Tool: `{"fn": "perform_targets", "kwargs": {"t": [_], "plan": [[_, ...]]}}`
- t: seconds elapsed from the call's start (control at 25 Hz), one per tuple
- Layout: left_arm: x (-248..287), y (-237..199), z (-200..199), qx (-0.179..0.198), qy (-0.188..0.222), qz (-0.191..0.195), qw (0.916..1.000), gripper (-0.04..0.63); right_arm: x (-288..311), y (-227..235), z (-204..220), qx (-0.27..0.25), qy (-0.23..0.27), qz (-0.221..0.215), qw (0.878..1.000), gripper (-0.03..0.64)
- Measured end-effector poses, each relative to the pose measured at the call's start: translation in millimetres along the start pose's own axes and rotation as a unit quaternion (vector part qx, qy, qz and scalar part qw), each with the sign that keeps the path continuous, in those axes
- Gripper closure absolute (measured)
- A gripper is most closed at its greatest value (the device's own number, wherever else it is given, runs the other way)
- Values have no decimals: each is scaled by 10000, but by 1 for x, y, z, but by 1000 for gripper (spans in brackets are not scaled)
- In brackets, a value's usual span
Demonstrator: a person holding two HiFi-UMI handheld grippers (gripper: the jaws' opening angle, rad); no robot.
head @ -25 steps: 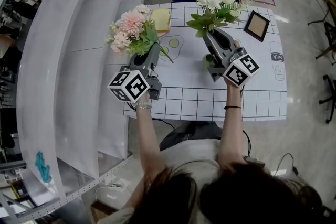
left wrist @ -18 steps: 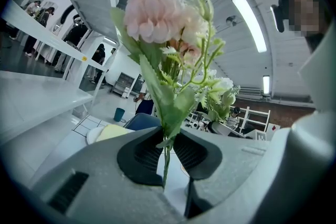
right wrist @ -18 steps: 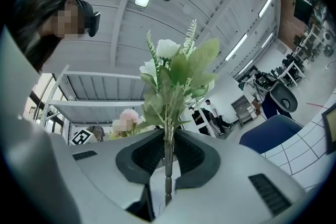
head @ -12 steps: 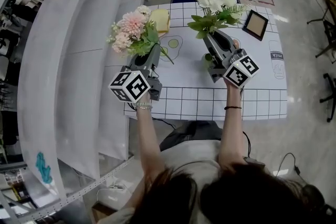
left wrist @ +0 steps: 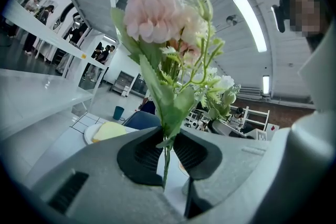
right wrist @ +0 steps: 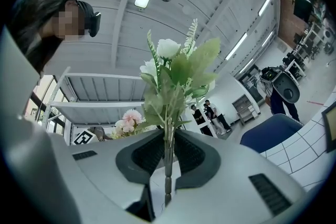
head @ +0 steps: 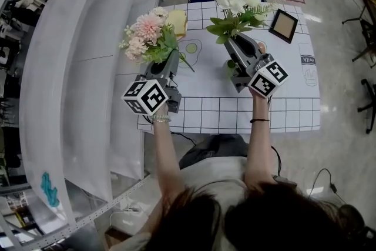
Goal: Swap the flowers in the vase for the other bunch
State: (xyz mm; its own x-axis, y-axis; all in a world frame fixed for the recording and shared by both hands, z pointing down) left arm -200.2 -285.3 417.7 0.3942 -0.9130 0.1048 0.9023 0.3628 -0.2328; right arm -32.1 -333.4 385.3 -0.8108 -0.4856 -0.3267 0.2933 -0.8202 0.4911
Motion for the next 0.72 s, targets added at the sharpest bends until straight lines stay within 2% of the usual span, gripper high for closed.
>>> {"fn": "perform_targets", "kwargs": {"t": [0.72], "plan": [[4, 12, 9, -57, -94, 100, 9999, 535, -3, -5, 9, -267, -400, 100, 9988, 566]]}}
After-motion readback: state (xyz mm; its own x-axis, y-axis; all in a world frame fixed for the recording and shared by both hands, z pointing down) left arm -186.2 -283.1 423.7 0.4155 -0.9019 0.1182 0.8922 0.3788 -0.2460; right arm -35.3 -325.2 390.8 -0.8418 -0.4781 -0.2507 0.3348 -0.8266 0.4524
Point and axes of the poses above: the fingertips, and each gripper's own axes: x forward along the fingers, y to its right, z out of its underside, the point moved 1 cm from there along -x, backward along the fingers, and after that the axes turned 11 degrees about x, right-handed, at the moved point
